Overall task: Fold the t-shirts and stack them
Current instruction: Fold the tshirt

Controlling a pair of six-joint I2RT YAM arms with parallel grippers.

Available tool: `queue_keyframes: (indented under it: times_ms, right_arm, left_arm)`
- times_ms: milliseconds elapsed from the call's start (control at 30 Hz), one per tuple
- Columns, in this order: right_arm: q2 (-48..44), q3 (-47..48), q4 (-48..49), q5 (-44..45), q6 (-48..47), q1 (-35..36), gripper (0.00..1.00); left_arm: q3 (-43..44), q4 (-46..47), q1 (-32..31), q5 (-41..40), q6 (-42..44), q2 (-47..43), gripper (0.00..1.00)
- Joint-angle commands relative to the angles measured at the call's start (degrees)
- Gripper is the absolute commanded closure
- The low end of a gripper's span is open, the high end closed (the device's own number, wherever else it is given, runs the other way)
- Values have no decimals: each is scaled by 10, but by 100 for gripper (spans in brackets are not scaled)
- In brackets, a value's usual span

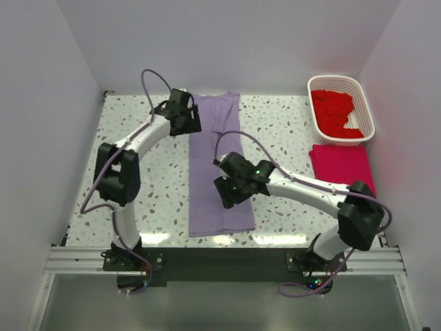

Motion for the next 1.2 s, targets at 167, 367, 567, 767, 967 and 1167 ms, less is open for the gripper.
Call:
queue_keyframes:
  times_ms: [167,367,567,767,967,1167]
  right_arm:
    - [-141,-165,-28,15,77,-86,46]
    - [-181,-242,27,-20,115,-89,51]
    - [-161,-270,83,-36,131,-90,57]
    - [-133,-279,112,-49,139,-91,58]
    - [-114,-298,100,-49,146,-91,62]
    - [-121,-310,92,-63,145,-90,82]
  left_arm:
    - [-263,-28,-22,0,-76,-288,24]
    - [-472,-31,-69,38,-104,-425,29]
    - [-584,-34,-113,77,-157,-527,32]
    - [-613,-24,-133,82,-176,-535,32]
    - [-614,-20,-163,83,-185,-506,32]
    - [-624,-19,-191,93,-198,-489,33]
